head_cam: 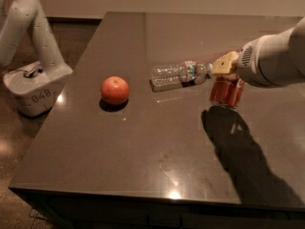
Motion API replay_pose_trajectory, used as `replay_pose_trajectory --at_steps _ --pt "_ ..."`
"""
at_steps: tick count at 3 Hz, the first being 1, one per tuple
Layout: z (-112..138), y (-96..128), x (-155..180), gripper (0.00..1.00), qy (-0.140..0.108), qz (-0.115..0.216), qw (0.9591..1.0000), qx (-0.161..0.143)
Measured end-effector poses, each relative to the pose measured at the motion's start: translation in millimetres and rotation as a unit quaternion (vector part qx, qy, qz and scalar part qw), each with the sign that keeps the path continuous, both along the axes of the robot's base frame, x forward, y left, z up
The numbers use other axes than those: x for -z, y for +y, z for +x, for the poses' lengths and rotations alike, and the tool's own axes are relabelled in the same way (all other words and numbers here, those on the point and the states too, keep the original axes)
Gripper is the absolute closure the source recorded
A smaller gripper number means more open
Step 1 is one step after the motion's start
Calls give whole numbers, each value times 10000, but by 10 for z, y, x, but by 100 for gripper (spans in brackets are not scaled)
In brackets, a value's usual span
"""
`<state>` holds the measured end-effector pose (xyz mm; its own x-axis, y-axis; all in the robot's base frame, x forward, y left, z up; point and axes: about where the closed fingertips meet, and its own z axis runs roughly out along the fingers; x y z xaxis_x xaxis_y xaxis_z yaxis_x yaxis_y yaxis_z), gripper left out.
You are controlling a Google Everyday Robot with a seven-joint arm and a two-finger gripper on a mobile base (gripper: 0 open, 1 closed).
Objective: Place coke can upright
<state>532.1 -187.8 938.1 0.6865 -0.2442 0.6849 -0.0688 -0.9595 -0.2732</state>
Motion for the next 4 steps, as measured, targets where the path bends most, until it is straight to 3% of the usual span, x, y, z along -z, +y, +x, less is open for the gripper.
replay_pose_trajectory --at_steps 1,2,3,4 --pt "10 20 -26 100 -72 -121 9998 -142" --pt "8 19 -25 100 -63 -108 9998 -126" --pt "45 47 -44 100 -106 -57 9994 -317" --pt "81 -11 -58 100 -291 239 9977 -562"
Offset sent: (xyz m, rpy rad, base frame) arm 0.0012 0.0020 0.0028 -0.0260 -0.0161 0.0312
